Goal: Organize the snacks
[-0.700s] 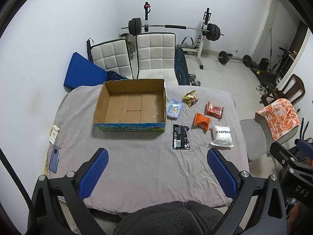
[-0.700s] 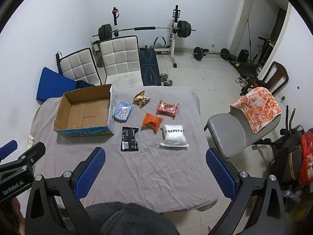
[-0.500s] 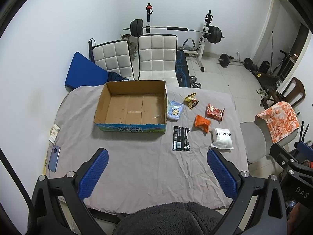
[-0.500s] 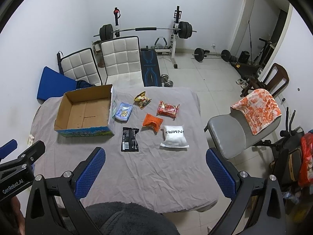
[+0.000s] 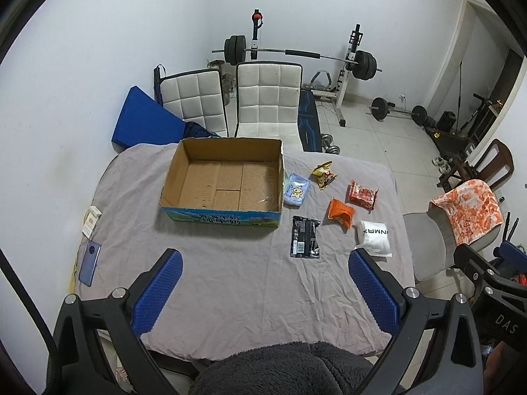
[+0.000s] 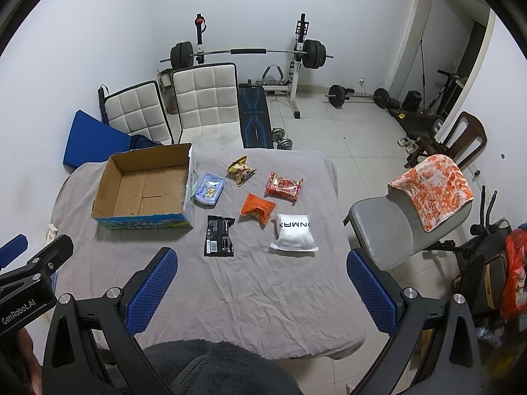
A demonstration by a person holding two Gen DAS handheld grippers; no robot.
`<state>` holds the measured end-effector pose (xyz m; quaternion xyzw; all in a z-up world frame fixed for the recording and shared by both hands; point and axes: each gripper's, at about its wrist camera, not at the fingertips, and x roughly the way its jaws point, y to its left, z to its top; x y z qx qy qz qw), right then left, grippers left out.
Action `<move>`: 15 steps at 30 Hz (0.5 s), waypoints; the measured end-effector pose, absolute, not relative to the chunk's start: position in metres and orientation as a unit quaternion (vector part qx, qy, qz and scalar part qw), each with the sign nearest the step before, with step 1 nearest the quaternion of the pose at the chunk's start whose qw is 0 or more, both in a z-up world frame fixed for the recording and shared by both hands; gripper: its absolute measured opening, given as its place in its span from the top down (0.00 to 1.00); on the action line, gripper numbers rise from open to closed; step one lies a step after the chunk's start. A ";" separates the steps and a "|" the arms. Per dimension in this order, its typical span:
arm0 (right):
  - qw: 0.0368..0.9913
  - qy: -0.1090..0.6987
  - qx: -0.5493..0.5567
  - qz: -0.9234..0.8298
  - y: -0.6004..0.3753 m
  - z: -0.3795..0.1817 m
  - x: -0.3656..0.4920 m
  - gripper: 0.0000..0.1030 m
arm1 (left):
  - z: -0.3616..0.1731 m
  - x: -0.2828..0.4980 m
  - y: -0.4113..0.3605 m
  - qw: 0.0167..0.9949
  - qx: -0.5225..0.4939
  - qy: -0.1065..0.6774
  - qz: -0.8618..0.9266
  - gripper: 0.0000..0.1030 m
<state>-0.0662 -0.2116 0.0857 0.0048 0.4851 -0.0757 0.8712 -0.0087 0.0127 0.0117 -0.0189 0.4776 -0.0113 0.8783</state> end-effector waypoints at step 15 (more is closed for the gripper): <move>0.873 0.481 0.003 -0.076 -0.205 0.092 -0.063 0.00 | 0.013 -0.009 0.013 0.880 -0.021 0.474 -0.012 0.00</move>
